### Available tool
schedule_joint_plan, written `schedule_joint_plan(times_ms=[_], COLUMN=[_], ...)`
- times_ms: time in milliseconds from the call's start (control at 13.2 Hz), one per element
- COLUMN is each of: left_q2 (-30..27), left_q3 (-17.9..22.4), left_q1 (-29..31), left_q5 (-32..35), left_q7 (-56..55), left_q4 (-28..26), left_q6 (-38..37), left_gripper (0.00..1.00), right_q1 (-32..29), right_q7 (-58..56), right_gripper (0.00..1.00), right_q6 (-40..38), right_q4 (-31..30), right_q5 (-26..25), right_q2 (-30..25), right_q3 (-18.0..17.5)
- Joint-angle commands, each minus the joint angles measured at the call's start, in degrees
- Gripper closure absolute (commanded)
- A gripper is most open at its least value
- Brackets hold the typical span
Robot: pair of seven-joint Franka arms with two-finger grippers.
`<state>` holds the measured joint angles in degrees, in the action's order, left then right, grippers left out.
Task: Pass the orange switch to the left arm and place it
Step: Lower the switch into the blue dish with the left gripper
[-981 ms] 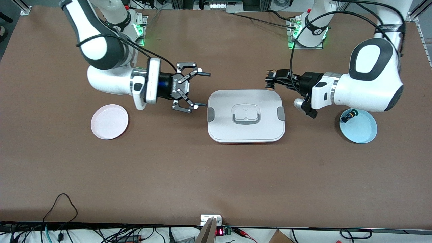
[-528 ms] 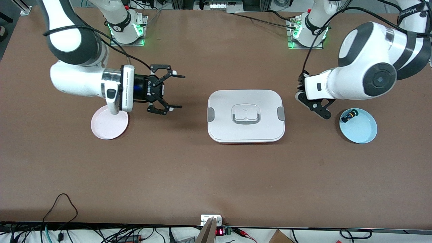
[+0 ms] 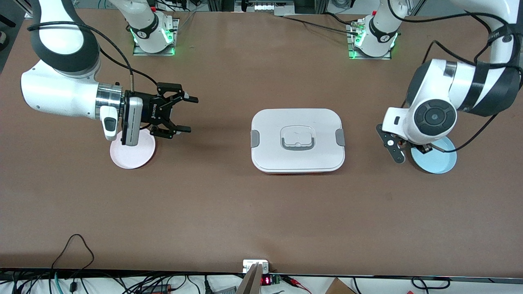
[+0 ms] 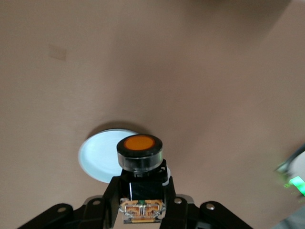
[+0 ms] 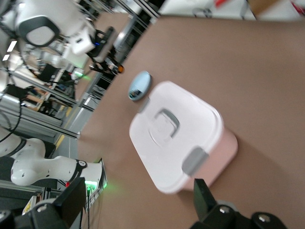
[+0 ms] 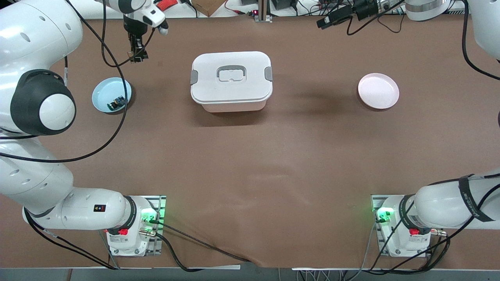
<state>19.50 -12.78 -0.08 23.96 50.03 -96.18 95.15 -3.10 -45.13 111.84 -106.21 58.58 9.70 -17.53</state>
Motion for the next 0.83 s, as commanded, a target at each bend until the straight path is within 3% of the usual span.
schedule_joint_plan(times_ms=[0,377,755], left_q2=[-1.3,-1.0,5.4], left_q3=[-0.4,-0.4,-0.3], left_q1=[4.5,19.8,26.1], left_q5=[3.6,4.0,4.0], left_q7=[8.8,24.1,31.0], left_q4=[-6.8,-18.6,-19.7], left_q6=[7.9,29.4,41.1], left_gripper=[0.78,0.78,0.77], right_q1=[-0.6,-0.7,-0.7], right_q7=[17.3,39.4,50.5], right_gripper=[0.00,0.00,0.00], right_q6=[0.4,-5.1,-19.1], right_q4=[-0.4,-0.2,4.9], right_q5=[-11.1,-33.2,-58.6], right_q2=[-1.5,-2.4,-2.8], right_q3=[-0.6,-0.6,0.6])
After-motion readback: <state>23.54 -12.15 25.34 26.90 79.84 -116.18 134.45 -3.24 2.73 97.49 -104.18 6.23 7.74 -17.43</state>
